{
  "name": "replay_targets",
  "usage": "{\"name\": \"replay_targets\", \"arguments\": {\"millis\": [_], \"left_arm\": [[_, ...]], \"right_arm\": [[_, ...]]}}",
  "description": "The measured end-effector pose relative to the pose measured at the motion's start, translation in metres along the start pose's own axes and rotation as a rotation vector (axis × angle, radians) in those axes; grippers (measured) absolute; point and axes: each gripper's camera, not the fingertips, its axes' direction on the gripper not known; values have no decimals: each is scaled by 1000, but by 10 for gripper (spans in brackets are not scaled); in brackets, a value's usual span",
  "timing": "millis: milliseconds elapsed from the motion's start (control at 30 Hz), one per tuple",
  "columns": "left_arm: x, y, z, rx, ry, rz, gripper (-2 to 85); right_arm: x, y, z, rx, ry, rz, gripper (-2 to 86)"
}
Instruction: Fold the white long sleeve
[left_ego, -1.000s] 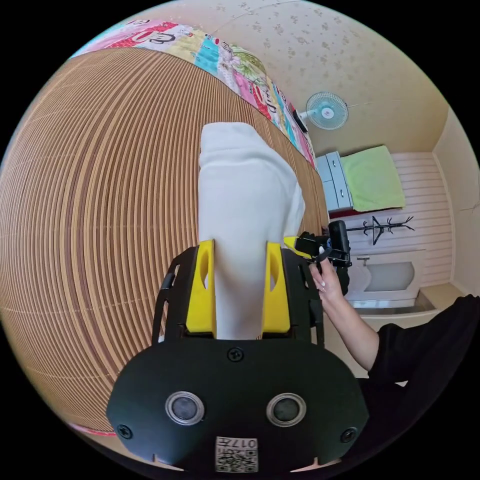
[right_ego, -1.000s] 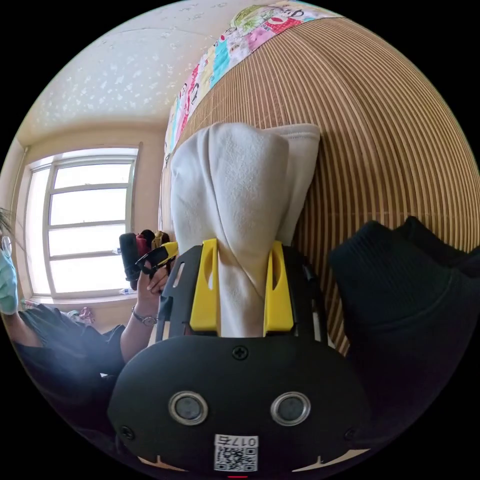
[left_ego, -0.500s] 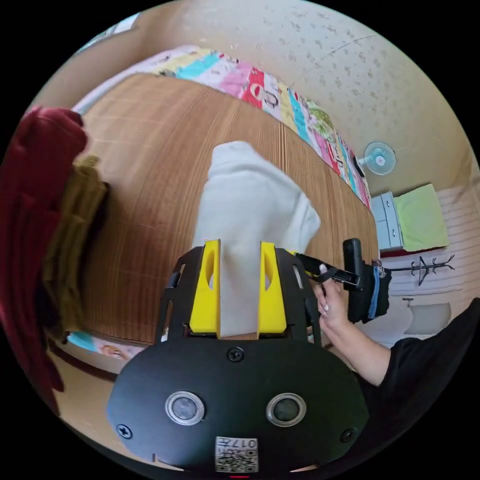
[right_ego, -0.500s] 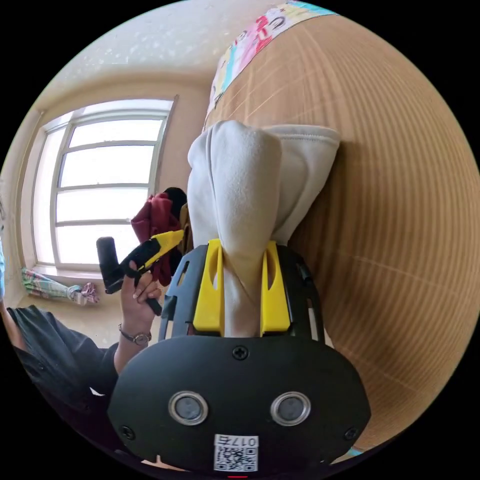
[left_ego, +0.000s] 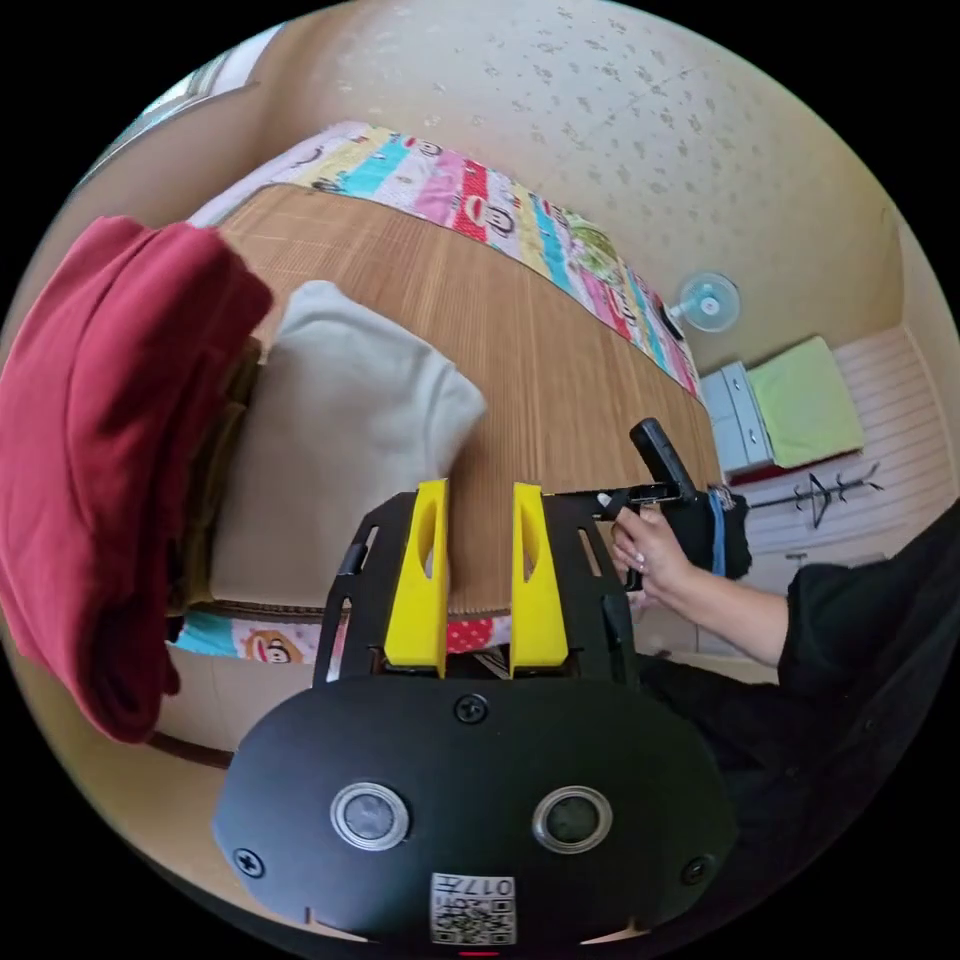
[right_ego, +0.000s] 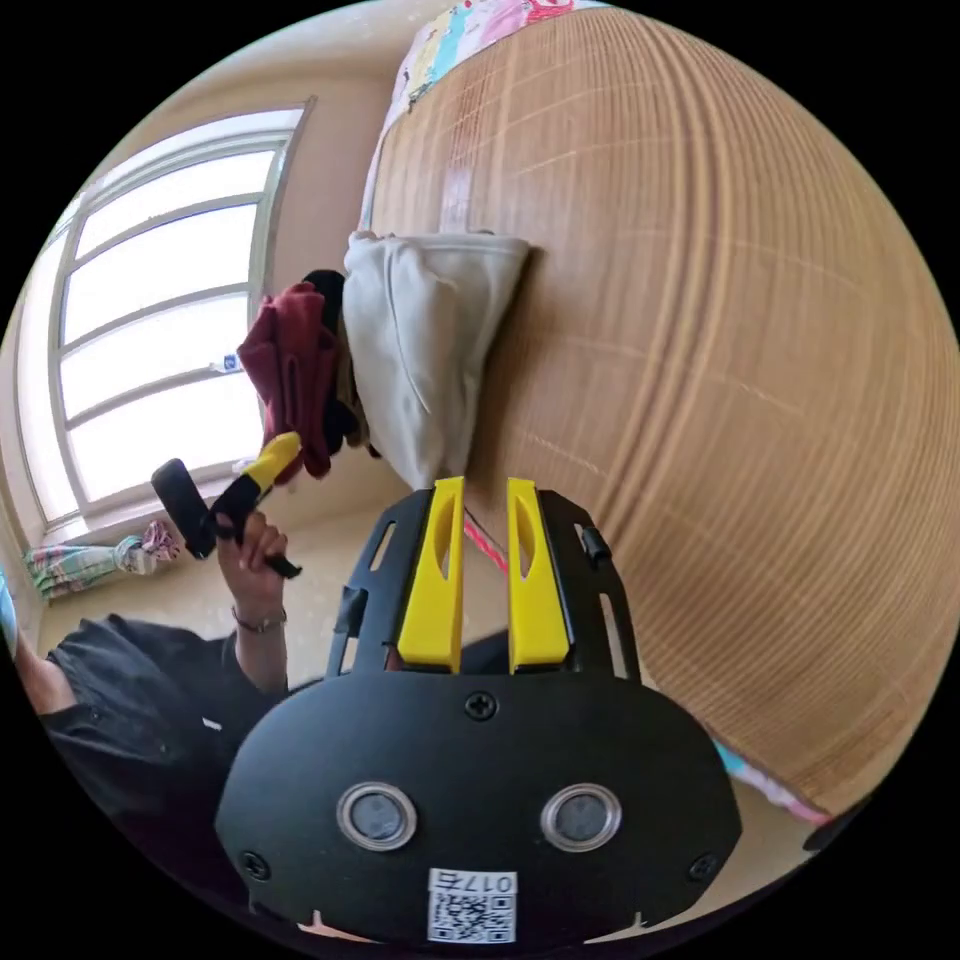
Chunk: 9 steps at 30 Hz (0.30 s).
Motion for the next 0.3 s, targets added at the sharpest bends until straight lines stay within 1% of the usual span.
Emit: {"name": "replay_targets", "arguments": {"millis": [100,167,233,300], "left_arm": [[52,-9,24,-87,88,108,71],[87,-13,40,-135,121,186,48],[133,-20,65,-213,147,278,9],[165,-28,85,-268,161,328,-2]], "right_arm": [[28,43,-30,-156,146,112,77],[66,86,-42,-328,309,316,96],[90,127,-54,-396,411,418,106],[112,169,-71,-410,437,527,102]]}}
